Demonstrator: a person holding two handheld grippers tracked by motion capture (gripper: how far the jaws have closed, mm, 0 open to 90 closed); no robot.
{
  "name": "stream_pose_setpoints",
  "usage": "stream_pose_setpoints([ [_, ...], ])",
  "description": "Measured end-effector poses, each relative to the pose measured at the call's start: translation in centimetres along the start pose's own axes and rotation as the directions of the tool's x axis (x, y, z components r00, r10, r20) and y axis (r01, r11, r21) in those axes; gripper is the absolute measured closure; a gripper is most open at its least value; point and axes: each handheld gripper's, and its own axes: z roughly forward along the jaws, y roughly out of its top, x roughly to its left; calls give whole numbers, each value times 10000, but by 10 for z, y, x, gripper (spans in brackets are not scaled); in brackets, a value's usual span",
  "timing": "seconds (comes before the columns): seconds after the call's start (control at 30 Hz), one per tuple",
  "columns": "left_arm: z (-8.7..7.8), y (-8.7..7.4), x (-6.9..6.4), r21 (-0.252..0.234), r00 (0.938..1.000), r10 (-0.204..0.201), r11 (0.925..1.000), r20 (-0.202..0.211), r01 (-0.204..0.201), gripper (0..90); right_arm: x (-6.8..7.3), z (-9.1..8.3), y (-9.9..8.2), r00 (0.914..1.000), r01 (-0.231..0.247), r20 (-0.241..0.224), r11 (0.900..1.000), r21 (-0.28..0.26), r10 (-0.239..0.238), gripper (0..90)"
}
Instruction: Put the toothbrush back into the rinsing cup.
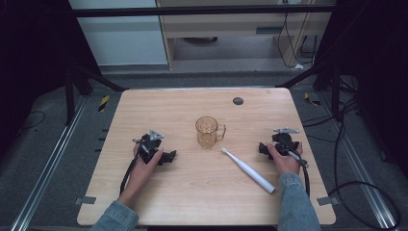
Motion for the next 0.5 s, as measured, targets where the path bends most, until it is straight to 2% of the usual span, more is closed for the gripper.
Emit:
stream_pose_setpoints([
  [0.07, 0, 0, 0, 0, 10000, 0, 10000, -2, 0, 0, -1, -4, 1, 9997, 185, -160, 9997, 180, -182, 86],
  [0.1, 0, 0, 0, 0, 10000, -1, 10000, -2, 1, 0, -1, -4, 1, 9997, 185, -160, 9997, 180, -182, 86],
  [0.17, 0, 0, 0, 0, 10000, 1, 10000, -1, -1, 0, 1, -12, 1, 9988, 471, -133, 9984, 315, -467, 83],
  [0.23, 0, 0, 0, 1, 10000, 1, 10000, -1, -1, 0, 2, -29, 1, 9961, 865, -170, 9958, 288, -861, 90],
  [0.27, 0, 0, 0, 1, 10000, 1, 10000, -1, -1, 0, 2, -29, 1, 9961, 865, -170, 9958, 288, -861, 90],
  [0.33, 0, 0, 0, 2, 10000, 3, 10000, -2, -3, 0, 2, -41, 1, 9939, 1058, -331, 9941, 237, -1050, 97],
  [0.37, 0, 0, 0, 0, 10000, 0, 10000, -1, 0, 0, 3, -52, 1, 9918, 1198, -487, 9924, 285, -1184, 111],
  [0.43, 0, 0, 0, 1, 10000, 3, 10000, -4, -3, 0, 5, -58, 1, 9905, 1268, -588, 9913, 343, -1247, 118],
  [0.47, 0, 0, 0, 0, 10000, 0, 10000, -4, 0, 0, 8, -67, 1, 9848, 1577, -816, 9864, 473, -1535, 134],
  [0.5, 0, 0, 0, 1, 10000, 0, 10000, -1, 0, 0, 10, -71, 0, 9823, 1676, -940, 9842, 562, -1619, 137],
])
